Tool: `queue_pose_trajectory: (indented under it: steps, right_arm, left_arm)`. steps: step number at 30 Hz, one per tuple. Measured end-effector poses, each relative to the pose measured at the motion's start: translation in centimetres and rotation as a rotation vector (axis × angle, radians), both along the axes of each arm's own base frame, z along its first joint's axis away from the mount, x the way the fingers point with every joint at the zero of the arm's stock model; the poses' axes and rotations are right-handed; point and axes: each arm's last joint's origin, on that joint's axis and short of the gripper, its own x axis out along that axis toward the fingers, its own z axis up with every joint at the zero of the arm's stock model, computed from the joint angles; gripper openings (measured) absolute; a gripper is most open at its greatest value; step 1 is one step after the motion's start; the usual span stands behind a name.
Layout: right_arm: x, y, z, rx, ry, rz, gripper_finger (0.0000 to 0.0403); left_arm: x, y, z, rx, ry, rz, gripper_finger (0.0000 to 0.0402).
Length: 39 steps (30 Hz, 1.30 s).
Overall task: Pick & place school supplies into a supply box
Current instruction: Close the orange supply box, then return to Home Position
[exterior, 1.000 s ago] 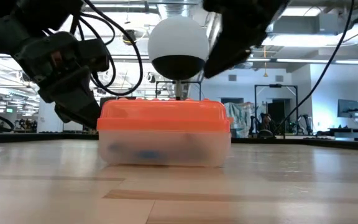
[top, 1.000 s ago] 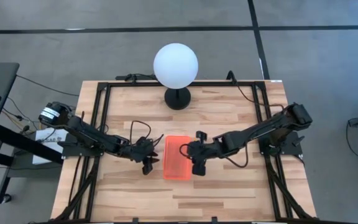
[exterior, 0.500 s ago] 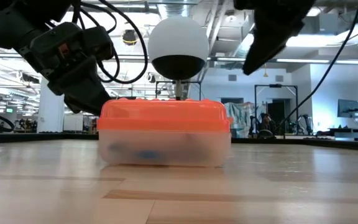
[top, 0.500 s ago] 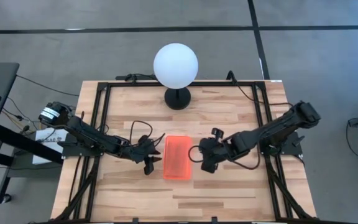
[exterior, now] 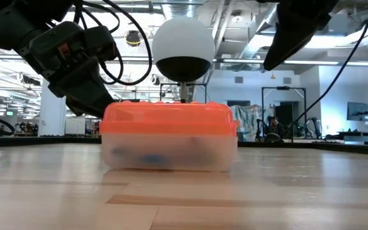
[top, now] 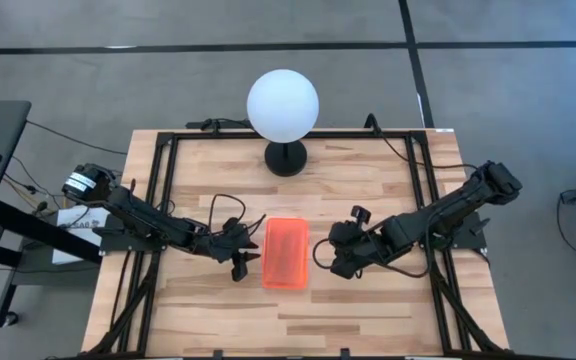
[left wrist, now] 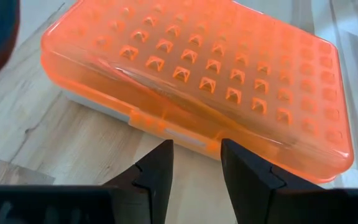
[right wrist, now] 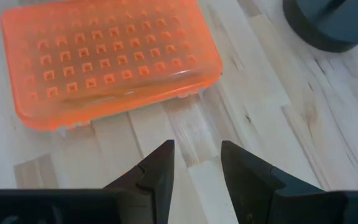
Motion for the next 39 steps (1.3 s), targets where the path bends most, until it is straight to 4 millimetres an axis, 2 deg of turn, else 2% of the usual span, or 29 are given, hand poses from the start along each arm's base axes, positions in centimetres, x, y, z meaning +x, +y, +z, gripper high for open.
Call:
queue_pose_trajectory:
  steps: [7,14,19,24,31,36,39]
  right_arm:
    - [-0.1,0.0,0.0,-0.015,-0.003,-0.002,0.0126]
    - [-0.2,0.3,0.0,-0.019,-0.006,0.005,0.0126]
    - [-0.3,0.6,0.0,-0.017,-0.007,0.013,0.0126]
    - [-0.4,0.9,0.0,-0.008,-0.012,0.009,0.0126]
    - [-0.7,1.4,0.0,-0.004,-0.009,0.017,0.0119]
    - [-1.3,1.5,-0.2,-0.007,0.022,-0.002,0.0118]
    - [-1.6,1.7,0.3,0.007,0.003,0.013,0.0118]
  left_arm:
    - [0.0,-0.1,0.0,0.013,-0.002,-0.015,0.0129]
    - [-0.4,-1.3,-0.7,0.106,0.039,-0.147,0.0129]
    - [0.4,-1.7,-2.2,0.138,0.042,-0.172,0.0129]
    - [1.6,-2.2,-2.4,0.139,0.038,-0.173,0.0129]
    - [1.6,-2.2,-2.5,0.139,0.045,-0.171,0.0129]
    - [0.7,-1.7,-3.1,0.13,0.164,-0.132,0.0129]
    - [0.0,-0.9,-2.0,0.098,0.212,-0.106,0.0129]
